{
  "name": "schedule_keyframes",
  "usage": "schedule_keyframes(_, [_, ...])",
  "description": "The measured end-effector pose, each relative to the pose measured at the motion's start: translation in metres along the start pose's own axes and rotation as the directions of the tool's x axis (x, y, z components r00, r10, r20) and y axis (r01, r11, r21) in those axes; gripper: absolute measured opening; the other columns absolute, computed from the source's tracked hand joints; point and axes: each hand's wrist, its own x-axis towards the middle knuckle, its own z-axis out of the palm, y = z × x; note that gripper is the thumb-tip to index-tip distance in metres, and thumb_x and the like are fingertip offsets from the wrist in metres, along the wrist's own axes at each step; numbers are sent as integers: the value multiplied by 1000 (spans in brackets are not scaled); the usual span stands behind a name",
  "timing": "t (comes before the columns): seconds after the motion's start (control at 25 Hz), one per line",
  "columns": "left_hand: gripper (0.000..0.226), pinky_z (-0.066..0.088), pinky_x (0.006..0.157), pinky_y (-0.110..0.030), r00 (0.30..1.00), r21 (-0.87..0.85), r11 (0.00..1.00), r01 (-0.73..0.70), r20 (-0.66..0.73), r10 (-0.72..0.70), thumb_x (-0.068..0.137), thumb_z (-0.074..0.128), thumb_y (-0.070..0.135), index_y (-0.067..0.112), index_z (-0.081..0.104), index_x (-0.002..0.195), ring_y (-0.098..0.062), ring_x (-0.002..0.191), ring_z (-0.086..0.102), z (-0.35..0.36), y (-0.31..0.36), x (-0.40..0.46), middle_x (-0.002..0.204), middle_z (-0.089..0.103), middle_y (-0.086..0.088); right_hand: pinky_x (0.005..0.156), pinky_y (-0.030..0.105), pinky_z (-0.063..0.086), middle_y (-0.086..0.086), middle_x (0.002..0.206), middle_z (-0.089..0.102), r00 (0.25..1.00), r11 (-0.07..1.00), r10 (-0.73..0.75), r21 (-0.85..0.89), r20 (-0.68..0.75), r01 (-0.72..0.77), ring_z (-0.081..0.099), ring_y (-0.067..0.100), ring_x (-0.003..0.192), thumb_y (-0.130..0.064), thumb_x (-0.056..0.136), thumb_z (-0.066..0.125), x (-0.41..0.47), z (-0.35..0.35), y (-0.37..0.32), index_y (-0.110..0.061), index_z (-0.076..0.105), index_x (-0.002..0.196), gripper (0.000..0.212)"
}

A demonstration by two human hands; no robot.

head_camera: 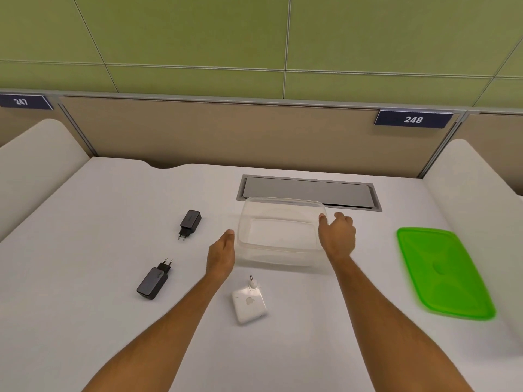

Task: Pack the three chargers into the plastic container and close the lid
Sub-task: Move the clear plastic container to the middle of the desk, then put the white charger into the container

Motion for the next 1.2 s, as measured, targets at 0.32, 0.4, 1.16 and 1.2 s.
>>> schedule_keyframes(0.32, [49,4,121,-40,973,618,751,-230,159,168,102,28,30,10,27,147,-19,148,11,-27,-83,-16,160,19,-5,72,39,51,9,105,70,698,702,-712,-84,-75,707,62,33,88,-15,80,64,-81,7,-33,-7,68,106,28])
schedule_keyframes(0.4, [54,2,121,-41,958,713,640,-288,210,197,101,24,35,11,19,149,-19,149,5,-31,-93,-19,161,11,-4,73,40,53,8,103,71,571,567,-806,-78,156,820,62,32,90,-19,82,61,-97,13,-36,-8,67,109,30])
schedule_keyframes(1.16, [67,-2,121,-39,953,801,521,-295,208,220,98,26,45,11,2,151,-17,149,-1,-28,-99,-22,162,4,-4,89,37,47,11,143,40,733,759,-143,-401,665,512,52,30,120,-71,71,58,-172,83,-17,-5,21,147,107])
schedule_keyframes(1.2, [68,-2,121,-38,953,800,521,-297,211,219,98,25,46,11,2,151,-17,149,-2,-28,-99,-22,162,3,-4,87,36,48,11,141,42,736,762,-133,-406,664,504,52,29,119,-68,72,60,-173,85,-19,-4,22,146,105])
